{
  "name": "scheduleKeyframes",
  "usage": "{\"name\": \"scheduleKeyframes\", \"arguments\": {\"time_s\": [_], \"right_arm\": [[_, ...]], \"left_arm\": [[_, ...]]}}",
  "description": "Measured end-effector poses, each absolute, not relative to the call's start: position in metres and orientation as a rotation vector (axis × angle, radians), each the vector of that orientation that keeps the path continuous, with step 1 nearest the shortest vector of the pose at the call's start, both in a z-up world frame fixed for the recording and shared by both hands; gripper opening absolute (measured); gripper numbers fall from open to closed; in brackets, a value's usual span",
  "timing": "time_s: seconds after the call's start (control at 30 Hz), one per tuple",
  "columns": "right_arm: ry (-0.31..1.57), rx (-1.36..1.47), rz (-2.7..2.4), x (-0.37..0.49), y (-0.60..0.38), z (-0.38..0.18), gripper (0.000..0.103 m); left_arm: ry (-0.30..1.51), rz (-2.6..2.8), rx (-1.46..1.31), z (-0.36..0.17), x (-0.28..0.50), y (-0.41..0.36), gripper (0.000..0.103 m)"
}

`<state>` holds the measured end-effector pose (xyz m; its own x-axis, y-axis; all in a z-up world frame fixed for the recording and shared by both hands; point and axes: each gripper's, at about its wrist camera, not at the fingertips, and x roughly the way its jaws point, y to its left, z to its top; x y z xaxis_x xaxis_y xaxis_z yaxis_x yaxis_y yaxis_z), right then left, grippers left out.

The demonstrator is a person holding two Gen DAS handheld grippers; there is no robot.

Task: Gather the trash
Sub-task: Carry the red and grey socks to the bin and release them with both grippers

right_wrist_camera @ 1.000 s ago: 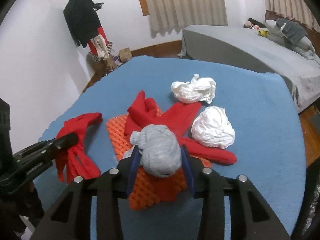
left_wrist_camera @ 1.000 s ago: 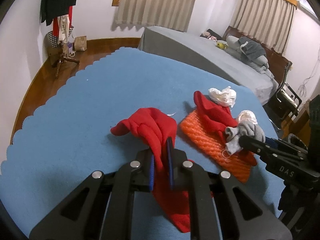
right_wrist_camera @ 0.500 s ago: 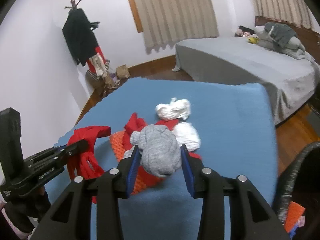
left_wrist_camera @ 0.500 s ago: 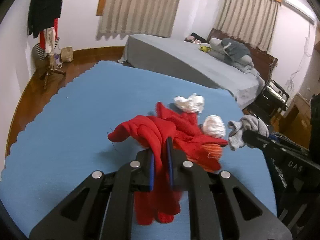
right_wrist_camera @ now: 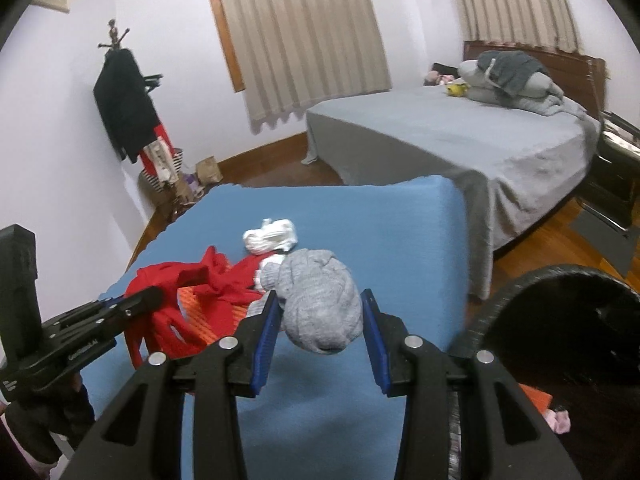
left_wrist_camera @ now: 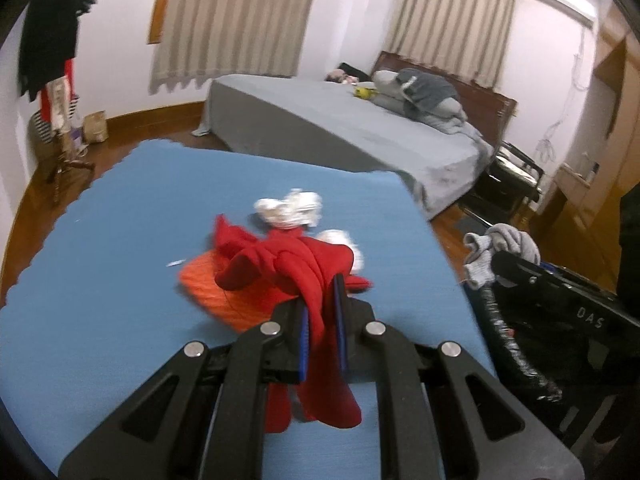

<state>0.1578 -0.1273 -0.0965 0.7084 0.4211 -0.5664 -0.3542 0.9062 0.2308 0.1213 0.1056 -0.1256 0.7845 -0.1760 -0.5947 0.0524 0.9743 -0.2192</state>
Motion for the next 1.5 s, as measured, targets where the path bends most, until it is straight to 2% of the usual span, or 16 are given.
{"name": "scheduleKeyframes", "arguments": {"time_s": [0.7,1.0,1.03,1.1,1.13,1.17,1.2,1.37,1.5], "right_arm": [[0.650,0.190,0.038,0.120,-0.311,-0.109,0.040],[0.636,0.221,-0.056,0.114,-0.356,-0.112,0.040],[0.637,0.222,-0.058,0.113,-0.359,-0.112,0.040],[0.643,0.223,-0.066,0.114,-0.363,-0.115,0.042],[0.646,0.222,-0.069,0.114,-0.364,-0.116,0.042],[0.649,0.220,-0.072,0.113,-0.364,-0.117,0.043],[0.650,0.219,-0.072,0.113,-0.363,-0.118,0.044],[0.639,0.215,-0.074,0.107,-0.362,-0.119,0.063],[0.634,0.220,-0.073,0.108,-0.358,-0.118,0.069]], "left_arm": [[0.585,-0.559,-0.140,-0.086,0.148,-0.094,0.010],[0.609,-0.725,-0.165,-0.096,0.162,-0.175,0.011],[0.626,-0.736,-0.164,-0.102,0.164,-0.182,0.016],[0.653,-0.731,-0.148,-0.112,0.169,-0.186,0.034],[0.670,-0.732,-0.144,-0.117,0.170,-0.189,0.048],[0.684,-0.730,-0.144,-0.121,0.172,-0.188,0.054],[0.697,-0.727,-0.142,-0.126,0.172,-0.188,0.056],[0.747,-0.680,-0.134,-0.142,0.182,-0.168,0.065],[0.800,-0.645,-0.155,-0.153,0.185,-0.145,0.065]]}}
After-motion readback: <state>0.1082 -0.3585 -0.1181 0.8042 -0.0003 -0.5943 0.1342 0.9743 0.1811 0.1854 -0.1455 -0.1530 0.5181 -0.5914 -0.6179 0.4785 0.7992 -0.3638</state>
